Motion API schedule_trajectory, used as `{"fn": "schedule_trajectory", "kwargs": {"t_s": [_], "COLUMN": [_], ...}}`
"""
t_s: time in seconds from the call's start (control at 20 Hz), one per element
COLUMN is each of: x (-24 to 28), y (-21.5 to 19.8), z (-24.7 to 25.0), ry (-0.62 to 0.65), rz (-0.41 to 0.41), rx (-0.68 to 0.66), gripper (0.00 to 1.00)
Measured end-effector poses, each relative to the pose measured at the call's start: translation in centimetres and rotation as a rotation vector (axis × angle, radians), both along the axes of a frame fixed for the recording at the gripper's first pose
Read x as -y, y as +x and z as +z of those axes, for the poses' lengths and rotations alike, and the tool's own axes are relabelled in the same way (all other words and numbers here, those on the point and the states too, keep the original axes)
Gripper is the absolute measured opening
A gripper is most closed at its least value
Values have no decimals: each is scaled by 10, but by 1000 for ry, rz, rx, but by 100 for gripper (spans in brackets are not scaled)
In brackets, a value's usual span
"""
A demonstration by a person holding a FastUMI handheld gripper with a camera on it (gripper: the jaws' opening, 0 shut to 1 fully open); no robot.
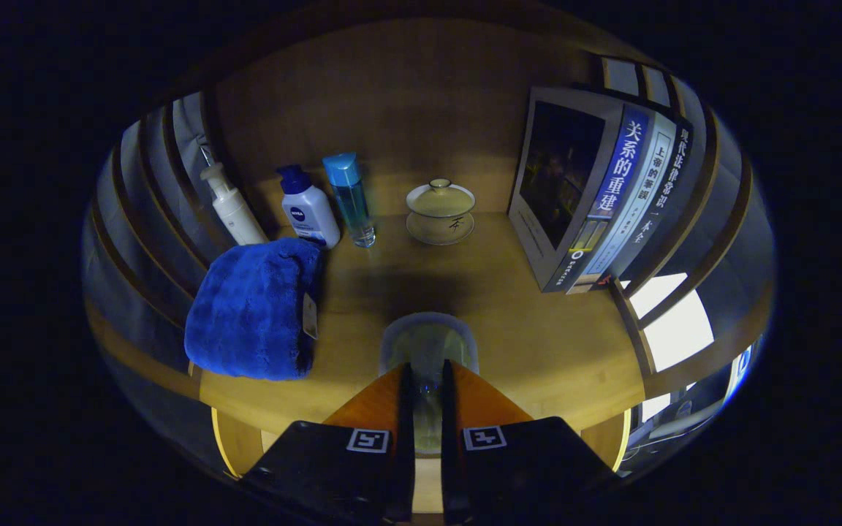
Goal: Pull open the drawer, take out the items inside it, and place them on the countertop above the cabinet.
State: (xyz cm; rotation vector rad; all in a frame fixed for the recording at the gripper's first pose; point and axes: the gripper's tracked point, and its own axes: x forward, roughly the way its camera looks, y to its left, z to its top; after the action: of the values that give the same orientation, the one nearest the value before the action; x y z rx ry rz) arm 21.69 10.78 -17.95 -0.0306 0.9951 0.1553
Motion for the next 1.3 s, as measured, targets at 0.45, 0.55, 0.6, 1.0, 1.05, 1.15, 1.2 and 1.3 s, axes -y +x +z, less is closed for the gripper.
{"fn": "schedule_trajectory", "kwargs": {"t_s": [0.45, 0.55, 0.6, 1.0, 1.05, 1.15, 1.2, 1.3], "x": [8, 7, 6, 10, 12, 16, 17, 20], "y": [14, 12, 11, -2, -5, -18, -25, -44], "z": [-5, -4, -3, 21, 26, 39, 44, 52], "ry": [0, 7, 15, 78, 75, 70, 66, 52], "rz": [-47, -50, -51, -93, -89, -79, -74, -64], "rx": [33, 50, 60, 227, 254, 314, 342, 395], "gripper": [52, 65, 71, 100, 100, 100, 100, 100]}}
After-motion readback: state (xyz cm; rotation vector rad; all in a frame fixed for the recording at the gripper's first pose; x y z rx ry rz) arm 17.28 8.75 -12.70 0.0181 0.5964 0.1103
